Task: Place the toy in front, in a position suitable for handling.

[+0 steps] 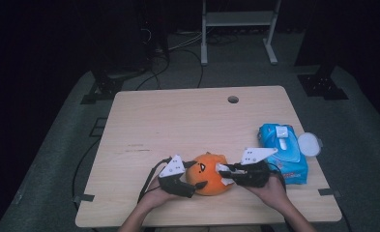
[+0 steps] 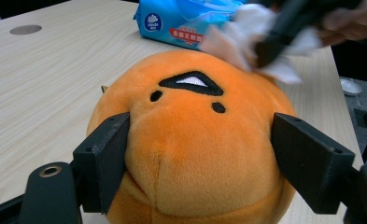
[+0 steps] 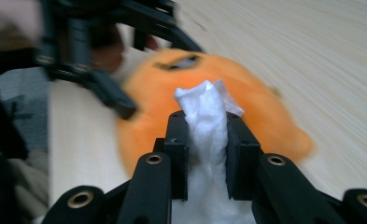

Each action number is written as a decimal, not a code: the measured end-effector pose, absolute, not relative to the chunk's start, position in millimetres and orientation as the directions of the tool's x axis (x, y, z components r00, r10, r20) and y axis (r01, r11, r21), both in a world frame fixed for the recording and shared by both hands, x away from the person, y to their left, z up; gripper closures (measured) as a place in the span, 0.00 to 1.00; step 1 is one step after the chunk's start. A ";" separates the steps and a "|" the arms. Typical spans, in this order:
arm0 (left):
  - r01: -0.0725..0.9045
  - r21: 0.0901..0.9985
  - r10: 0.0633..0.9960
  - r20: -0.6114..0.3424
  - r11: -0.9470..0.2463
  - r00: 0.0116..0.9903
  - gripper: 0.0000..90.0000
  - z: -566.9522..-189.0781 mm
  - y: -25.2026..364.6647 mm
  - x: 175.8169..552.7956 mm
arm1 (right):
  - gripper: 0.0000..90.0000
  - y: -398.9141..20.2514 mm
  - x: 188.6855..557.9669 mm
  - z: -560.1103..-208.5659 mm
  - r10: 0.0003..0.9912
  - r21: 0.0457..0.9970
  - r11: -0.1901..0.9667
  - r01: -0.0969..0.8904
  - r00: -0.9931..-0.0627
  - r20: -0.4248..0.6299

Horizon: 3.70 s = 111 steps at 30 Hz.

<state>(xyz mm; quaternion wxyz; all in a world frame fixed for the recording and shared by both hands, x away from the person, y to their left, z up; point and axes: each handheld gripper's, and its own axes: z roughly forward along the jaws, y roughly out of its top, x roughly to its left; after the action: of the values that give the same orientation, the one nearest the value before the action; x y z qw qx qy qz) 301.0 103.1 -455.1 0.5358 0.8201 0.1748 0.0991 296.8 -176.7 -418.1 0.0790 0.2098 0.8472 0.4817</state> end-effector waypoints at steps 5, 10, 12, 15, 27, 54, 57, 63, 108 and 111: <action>0.181 0.913 0.398 -0.022 -0.366 0.917 0.24 -455.4 104.2 300.6 | 0.81 -152.6 281.5 -415.2 0.377 0.840 0.507 0.194 -0.926 -0.013; 0.181 0.914 0.397 -0.023 -0.364 0.918 0.24 -455.6 104.7 300.6 | 0.83 -176.6 298.2 -418.9 0.459 0.837 0.488 0.248 -0.889 -0.004; 0.182 0.916 0.396 -0.027 -0.359 0.918 0.24 -456.2 105.4 300.6 | 0.83 -191.0 305.0 -422.5 0.502 0.833 0.468 0.295 -0.865 0.025; 0.185 0.916 0.398 -0.030 -0.356 0.917 0.24 -456.9 106.6 301.2 | 0.83 -204.6 306.5 -428.0 0.517 0.830 0.443 0.338 -0.853 0.072; 0.194 0.920 0.422 -0.035 -0.341 0.906 0.24 -458.4 103.8 301.2 | 0.84 -178.6 295.2 -423.1 0.476 0.839 0.480 0.258 -0.880 -0.002; 0.207 0.926 0.453 -0.045 -0.317 0.890 0.24 -459.1 108.3 304.3 | 0.85 -197.8 296.4 -420.7 0.473 0.850 0.422 0.316 -0.876 0.090; 0.207 0.923 0.454 -0.040 -0.325 0.890 0.24 -458.6 108.5 304.2 | 0.85 -180.3 285.3 -416.2 0.423 0.848 0.467 0.251 -0.905 0.035; 0.219 0.922 0.455 -0.054 -0.318 0.889 0.24 -458.6 110.9 305.3 | 0.85 -197.5 299.0 -423.1 0.488 0.826 0.478 0.300 -0.872 0.034; 0.193 0.922 0.429 -0.033 -0.336 0.903 0.25 -456.6 104.2 303.4 | 0.86 -184.7 301.0 -422.5 0.515 0.824 0.454 0.339 -0.855 0.068; 0.196 0.923 0.441 -0.033 -0.330 0.897 0.25 -456.3 103.5 303.9 | 0.86 -190.5 296.6 -416.7 0.511 0.832 0.433 0.347 -0.855 0.090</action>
<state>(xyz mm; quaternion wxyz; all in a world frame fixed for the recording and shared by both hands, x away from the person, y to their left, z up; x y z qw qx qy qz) 303.9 103.5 -456.3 0.5441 0.8077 0.1970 0.1125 296.6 -190.5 -416.7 0.0882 0.2547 0.8420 0.4674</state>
